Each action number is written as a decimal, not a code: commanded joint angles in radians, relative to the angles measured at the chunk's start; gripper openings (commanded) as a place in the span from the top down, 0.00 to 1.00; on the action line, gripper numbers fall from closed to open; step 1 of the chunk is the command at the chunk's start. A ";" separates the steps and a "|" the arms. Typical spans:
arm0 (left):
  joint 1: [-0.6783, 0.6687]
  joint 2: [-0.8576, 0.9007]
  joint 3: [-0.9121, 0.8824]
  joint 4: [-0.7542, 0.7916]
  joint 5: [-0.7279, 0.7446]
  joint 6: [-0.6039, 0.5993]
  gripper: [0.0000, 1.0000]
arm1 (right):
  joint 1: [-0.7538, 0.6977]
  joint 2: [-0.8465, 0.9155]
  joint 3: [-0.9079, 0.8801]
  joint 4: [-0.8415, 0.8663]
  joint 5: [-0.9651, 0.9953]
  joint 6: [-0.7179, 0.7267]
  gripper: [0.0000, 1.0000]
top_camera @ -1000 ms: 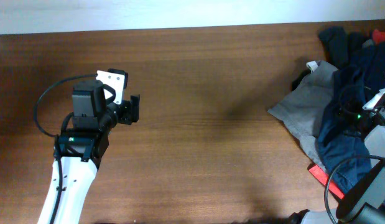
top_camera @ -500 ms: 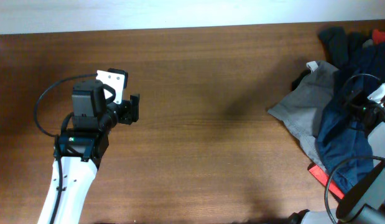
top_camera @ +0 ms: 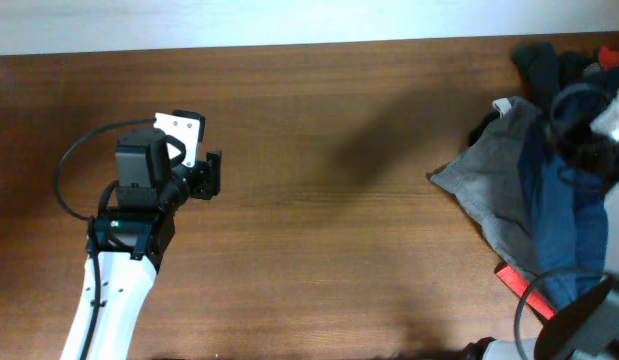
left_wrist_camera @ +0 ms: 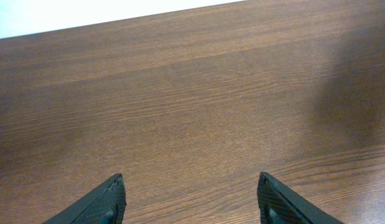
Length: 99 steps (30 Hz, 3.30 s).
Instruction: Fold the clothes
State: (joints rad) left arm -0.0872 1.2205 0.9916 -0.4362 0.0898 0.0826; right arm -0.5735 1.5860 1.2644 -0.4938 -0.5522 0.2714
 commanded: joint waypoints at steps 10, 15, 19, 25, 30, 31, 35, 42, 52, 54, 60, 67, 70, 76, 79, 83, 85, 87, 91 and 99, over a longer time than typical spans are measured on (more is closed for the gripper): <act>-0.002 0.002 0.021 -0.028 -0.011 -0.003 0.32 | 0.771 0.009 0.264 -0.161 0.015 -0.080 0.96; -0.002 0.002 0.021 -0.028 -0.011 -0.003 0.31 | 0.979 0.141 0.264 -0.131 0.056 -0.080 0.96; -0.002 0.002 0.021 -0.028 -0.011 -0.003 0.31 | 1.059 0.179 0.264 -0.130 0.067 -0.085 0.96; -0.002 0.002 0.021 -0.028 -0.007 -0.003 0.31 | 1.070 0.179 0.264 -0.089 0.083 -0.084 0.96; -0.002 0.002 0.021 -0.027 -0.007 -0.003 0.31 | 1.069 0.178 0.270 0.278 0.223 -0.080 0.96; -0.002 0.002 0.021 -0.027 -0.006 -0.003 0.31 | 1.064 0.178 0.282 0.316 0.257 -0.079 0.91; -0.002 0.002 0.021 -0.027 0.013 -0.004 0.26 | 1.017 0.178 0.339 0.297 0.336 -0.072 0.44; -0.015 0.004 0.021 -0.028 0.178 -0.008 0.17 | 0.794 0.118 0.346 -0.044 0.370 -0.071 0.01; -0.230 0.129 0.021 -0.028 0.272 -0.104 0.03 | 0.452 0.023 0.346 -0.577 0.373 -0.072 0.01; -0.287 0.183 0.021 -0.029 0.365 -0.157 0.03 | 0.401 0.023 0.346 -0.634 0.373 -0.072 0.01; -0.428 0.335 0.021 -0.114 0.421 -0.349 0.04 | 0.343 0.023 0.346 -0.703 0.366 -0.108 0.01; -0.576 0.479 0.021 -0.084 0.457 -0.624 0.04 | 0.344 0.023 0.346 -0.733 0.381 -0.111 0.01; -0.640 0.521 0.021 0.003 0.456 -0.697 0.04 | 0.344 0.023 0.346 -0.739 0.381 -0.110 0.01; -0.734 0.584 0.021 0.179 0.410 -0.818 0.11 | 0.344 0.023 0.346 -0.757 0.380 -0.110 0.01; -0.758 0.621 0.021 0.175 0.393 -0.890 0.11 | 0.344 0.023 0.346 -0.760 0.380 -0.110 0.01; -0.780 0.664 0.021 0.196 0.393 -0.995 0.11 | 0.344 0.023 0.346 -0.760 0.380 -0.110 0.01; -0.781 0.675 0.021 0.227 0.392 -1.014 0.11 | 0.344 0.023 0.346 -0.760 0.380 -0.110 0.01; -0.781 0.679 0.021 0.286 0.384 -1.013 0.23 | 0.344 0.023 0.346 -0.760 0.380 -0.110 0.01; -0.781 0.679 0.021 0.366 0.384 -1.014 0.48 | 0.344 0.023 0.346 -0.760 0.380 -0.110 0.01; -0.771 0.678 0.021 0.342 0.381 -1.012 1.00 | 0.344 0.023 0.346 -0.760 0.380 -0.110 0.01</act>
State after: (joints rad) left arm -0.8639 1.8908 1.0080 -0.0666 0.4744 -0.9318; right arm -0.2302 1.6203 1.6009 -1.2526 -0.1833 0.1719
